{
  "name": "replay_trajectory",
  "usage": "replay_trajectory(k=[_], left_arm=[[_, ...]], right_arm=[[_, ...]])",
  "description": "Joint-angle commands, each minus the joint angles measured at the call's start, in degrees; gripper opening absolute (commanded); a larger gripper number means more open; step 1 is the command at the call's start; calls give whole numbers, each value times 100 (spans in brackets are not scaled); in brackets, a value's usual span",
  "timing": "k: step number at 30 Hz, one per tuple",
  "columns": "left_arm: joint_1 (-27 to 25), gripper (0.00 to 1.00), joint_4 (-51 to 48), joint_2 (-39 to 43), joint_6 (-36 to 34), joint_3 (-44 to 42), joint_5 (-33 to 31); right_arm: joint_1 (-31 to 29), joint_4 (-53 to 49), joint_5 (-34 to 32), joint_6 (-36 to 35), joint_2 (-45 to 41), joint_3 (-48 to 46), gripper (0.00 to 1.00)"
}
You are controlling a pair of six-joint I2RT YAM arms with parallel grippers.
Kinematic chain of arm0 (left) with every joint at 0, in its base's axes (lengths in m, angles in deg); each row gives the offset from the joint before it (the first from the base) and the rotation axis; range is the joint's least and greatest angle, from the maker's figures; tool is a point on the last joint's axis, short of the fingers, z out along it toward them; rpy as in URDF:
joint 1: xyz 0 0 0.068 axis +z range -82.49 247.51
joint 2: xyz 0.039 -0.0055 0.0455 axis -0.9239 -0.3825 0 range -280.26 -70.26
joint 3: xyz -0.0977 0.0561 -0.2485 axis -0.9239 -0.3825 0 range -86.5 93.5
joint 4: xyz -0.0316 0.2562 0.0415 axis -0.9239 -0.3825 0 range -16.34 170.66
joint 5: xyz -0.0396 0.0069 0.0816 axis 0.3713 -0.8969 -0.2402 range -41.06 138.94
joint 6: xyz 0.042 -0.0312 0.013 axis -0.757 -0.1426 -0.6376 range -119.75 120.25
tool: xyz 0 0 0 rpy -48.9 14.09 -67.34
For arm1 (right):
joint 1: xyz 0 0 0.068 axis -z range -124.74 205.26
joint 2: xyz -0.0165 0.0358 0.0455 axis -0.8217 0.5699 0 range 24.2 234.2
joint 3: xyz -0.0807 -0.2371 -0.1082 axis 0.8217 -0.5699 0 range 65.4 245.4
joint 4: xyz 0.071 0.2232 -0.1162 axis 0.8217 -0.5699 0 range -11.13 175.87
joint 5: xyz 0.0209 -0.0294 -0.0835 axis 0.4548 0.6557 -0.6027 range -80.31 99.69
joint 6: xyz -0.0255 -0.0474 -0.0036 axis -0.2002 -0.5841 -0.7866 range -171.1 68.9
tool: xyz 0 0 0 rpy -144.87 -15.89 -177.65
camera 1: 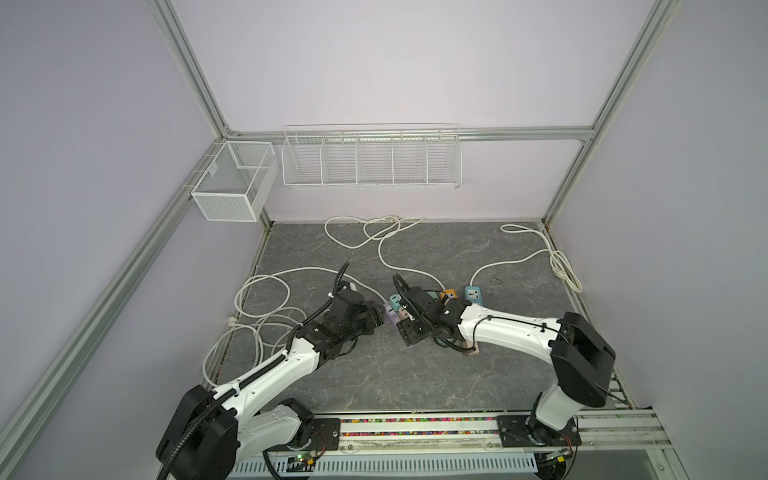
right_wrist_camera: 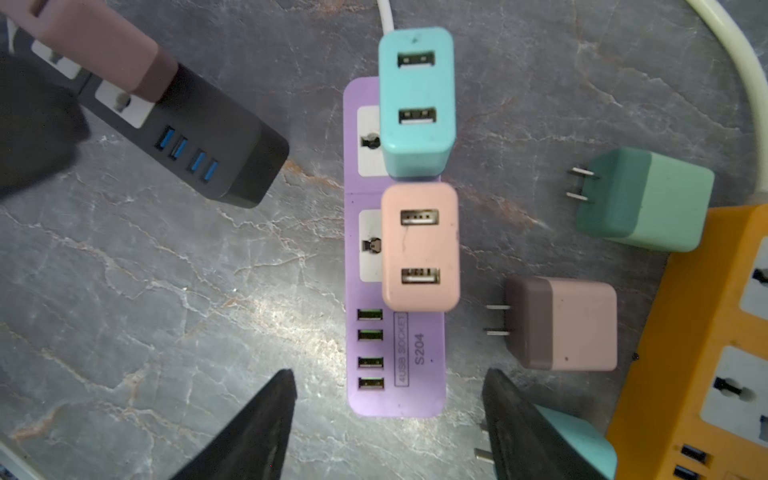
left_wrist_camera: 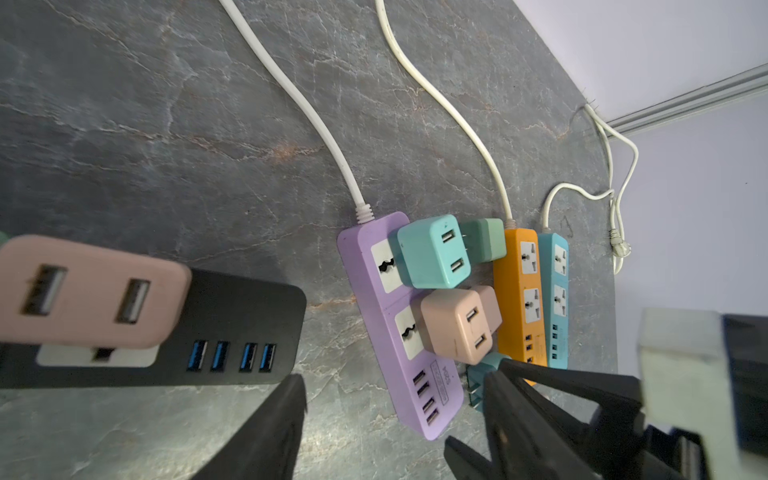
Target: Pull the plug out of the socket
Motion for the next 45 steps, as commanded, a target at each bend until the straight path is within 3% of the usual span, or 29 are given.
replay_trajectory(k=[1,8,22,35,45], left_arm=[[30,67,343,-269,84,15,126],[30,64,668,-953,143,165,311],[30,49,1708,-2228,431,345,846],[21,36,1863,-2382,528,78,855],[-14,32,1839,-2400,513,-180,773]], right_arm=[[72,-196,73,-81,36,202,74],[309,-294,257,-177,396,576,71],[569,-365,272,-407,939,1037,60],[585,-408,364,-536,1320,1327,54],[582,-389,417,-576,1546,1382,48]])
